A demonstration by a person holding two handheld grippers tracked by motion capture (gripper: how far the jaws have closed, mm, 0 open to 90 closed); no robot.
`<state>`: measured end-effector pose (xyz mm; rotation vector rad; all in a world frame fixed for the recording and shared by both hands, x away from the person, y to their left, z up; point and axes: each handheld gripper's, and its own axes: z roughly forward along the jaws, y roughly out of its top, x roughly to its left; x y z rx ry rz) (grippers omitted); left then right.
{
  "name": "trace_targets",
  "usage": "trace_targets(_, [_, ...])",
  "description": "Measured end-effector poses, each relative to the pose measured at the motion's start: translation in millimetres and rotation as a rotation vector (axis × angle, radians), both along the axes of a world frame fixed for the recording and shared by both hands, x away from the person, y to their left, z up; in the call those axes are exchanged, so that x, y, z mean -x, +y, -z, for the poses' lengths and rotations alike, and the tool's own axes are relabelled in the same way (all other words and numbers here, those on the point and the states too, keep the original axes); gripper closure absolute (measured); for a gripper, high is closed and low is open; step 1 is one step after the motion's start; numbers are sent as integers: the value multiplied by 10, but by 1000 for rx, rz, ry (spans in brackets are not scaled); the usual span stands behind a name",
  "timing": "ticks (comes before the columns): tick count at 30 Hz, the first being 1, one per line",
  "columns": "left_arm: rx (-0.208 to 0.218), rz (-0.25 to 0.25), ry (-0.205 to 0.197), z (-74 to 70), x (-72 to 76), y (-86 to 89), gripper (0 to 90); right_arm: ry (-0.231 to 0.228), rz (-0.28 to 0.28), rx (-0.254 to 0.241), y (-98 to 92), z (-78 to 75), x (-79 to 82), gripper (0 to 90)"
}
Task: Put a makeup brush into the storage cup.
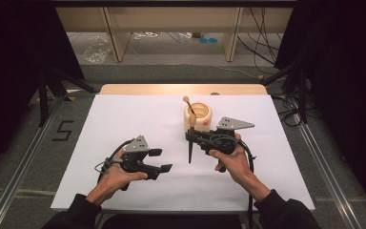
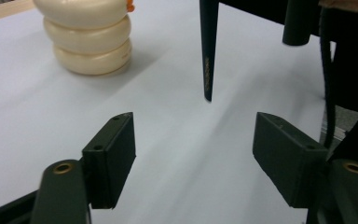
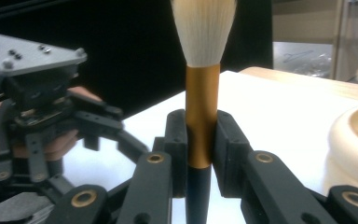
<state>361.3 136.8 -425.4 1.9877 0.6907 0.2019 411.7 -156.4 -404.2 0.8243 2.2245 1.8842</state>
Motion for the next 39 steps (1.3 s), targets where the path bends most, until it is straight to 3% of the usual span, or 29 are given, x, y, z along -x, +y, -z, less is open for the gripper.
trace_targets(1, [-4,6,2,5,1,20,275,-3,7,-14,-4,1,-17,778])
trace_targets(2, [-6,-26,-8,17,25,35,263,-3,9,4,-23,-9,-27,778])
trace_targets(7, [-28,-66,-22,79,94,127,224,-10,36,18,-93,-41,-115,778])
trace_targets(9, [-30,-82,-16,113,116,173,211,-23,52,-4,-105,-38,-156,778])
trace_targets(11, [-35,-109,-5,136,145,215,199,-24,60,13,-131,-57,-183,778])
trace_targets(17, [-44,-171,-41,160,236,311,179,-22,90,27,-187,-86,-267,778])
trace_targets(23, [-54,-155,-36,212,315,294,172,-40,113,18,-222,-133,-348,778])
trace_targets(24, [-48,-152,-35,223,323,282,171,-23,108,29,-237,-141,-354,778])
trace_targets(25, [-64,-142,-35,225,327,279,171,-27,115,16,-235,-132,-372,778])
trace_targets(26, [-81,-148,-47,231,336,271,171,-27,120,35,-248,-138,-385,778])
trace_targets(29, [-68,-147,-41,265,341,251,171,-30,129,32,-264,-160,-413,778])
trace_targets(30, [-87,-148,-40,260,343,259,171,-32,125,25,-268,-170,-421,778])
trace_targets(32, [-85,-140,-34,263,341,261,171,-30,130,36,-286,-201,-436,778])
trace_targets(33, [-85,-140,-36,265,341,262,171,-61,139,29,-296,-207,-461,778])
trace_targets(34, [-85,-144,-33,265,341,265,171,-33,139,27,-304,-221,-457,778])
trace_targets(39, [-102,-149,-35,255,331,299,171,-35,150,33,-318,-256,-530,778])
